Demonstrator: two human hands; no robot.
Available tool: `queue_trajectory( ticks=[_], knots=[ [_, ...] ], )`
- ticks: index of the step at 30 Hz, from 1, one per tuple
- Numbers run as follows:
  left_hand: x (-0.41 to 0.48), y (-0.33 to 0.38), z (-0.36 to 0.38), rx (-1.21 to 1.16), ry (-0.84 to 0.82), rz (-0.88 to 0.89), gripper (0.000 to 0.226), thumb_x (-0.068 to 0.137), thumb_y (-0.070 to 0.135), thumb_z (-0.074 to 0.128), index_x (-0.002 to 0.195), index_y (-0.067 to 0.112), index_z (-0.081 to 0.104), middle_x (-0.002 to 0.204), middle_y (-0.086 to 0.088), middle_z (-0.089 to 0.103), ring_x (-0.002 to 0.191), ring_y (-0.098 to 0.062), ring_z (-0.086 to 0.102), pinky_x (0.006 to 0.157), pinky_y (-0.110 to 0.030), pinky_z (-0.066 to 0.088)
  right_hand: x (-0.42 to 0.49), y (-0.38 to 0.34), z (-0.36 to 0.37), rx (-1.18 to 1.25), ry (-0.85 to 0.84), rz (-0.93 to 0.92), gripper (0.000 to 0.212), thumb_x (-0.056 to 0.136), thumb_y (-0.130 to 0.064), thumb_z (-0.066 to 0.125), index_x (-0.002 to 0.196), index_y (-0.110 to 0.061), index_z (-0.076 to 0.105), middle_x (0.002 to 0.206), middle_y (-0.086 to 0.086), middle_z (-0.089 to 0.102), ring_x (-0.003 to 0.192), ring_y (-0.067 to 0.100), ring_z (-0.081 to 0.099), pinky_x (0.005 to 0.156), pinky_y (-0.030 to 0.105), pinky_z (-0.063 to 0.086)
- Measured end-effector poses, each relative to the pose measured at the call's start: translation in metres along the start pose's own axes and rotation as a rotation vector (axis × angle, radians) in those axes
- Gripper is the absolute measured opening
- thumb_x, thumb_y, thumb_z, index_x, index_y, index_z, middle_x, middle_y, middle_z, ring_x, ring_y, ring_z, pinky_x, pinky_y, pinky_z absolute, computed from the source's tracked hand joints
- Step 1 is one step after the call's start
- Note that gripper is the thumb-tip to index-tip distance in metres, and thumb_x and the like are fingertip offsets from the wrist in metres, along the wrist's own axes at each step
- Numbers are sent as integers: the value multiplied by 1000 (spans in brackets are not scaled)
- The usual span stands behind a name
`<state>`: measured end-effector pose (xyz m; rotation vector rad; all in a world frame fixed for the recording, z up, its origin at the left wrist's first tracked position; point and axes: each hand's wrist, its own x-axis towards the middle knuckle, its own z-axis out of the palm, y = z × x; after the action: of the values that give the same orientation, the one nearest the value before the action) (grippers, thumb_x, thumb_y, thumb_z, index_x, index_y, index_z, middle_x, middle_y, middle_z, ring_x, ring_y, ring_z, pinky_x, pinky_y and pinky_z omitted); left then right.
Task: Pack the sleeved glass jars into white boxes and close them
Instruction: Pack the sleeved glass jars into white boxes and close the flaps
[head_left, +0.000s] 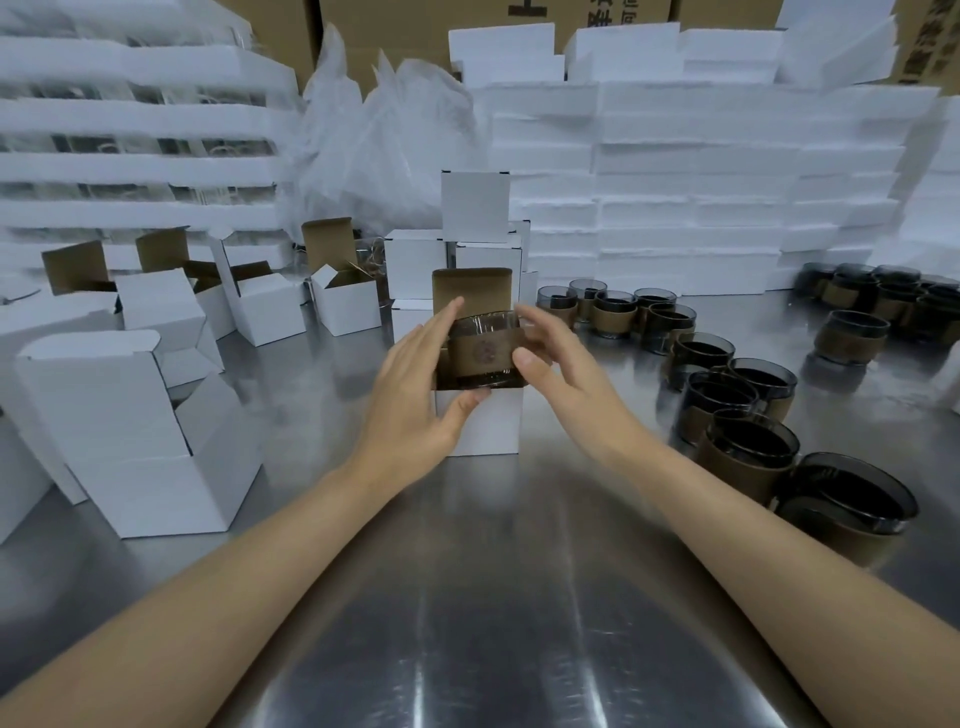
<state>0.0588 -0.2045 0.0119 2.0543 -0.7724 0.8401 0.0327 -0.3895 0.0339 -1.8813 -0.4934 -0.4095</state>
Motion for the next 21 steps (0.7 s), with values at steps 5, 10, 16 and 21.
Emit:
queue_trajectory(
  ticks=[5,10,16,21],
  knots=[
    [1,3,0,28,5,31,73,87,37,61,150,17,30,147,12,36,137,-11,34,112,-27,25,-4,-6,-2,-267,28,-267,67,84,-27,62,141,-40,29,140,-13,39,133,2,29,113,29,20],
    [2,4,0,81,11,160,74,85,21,63,147,9,26,150,1,34,138,-20,35,112,-42,30,-1,-4,1,-510,35,-383,64,80,-34,62,140,-32,42,139,-7,39,127,11,36,111,29,16],
    [1,9,-1,8,14,106,79,84,25,64,151,13,23,148,13,33,137,-5,32,109,-45,36,3,-4,-1,-522,107,-393,64,71,-20,70,132,-27,51,123,-5,50,120,11,45,106,27,21],
    [2,10,-4,-120,6,-95,98,74,38,79,152,32,19,141,13,45,126,-16,49,108,-41,38,1,-4,-1,-269,127,-379,61,65,3,72,121,-7,48,120,3,49,111,8,52,101,21,40]
  ],
)
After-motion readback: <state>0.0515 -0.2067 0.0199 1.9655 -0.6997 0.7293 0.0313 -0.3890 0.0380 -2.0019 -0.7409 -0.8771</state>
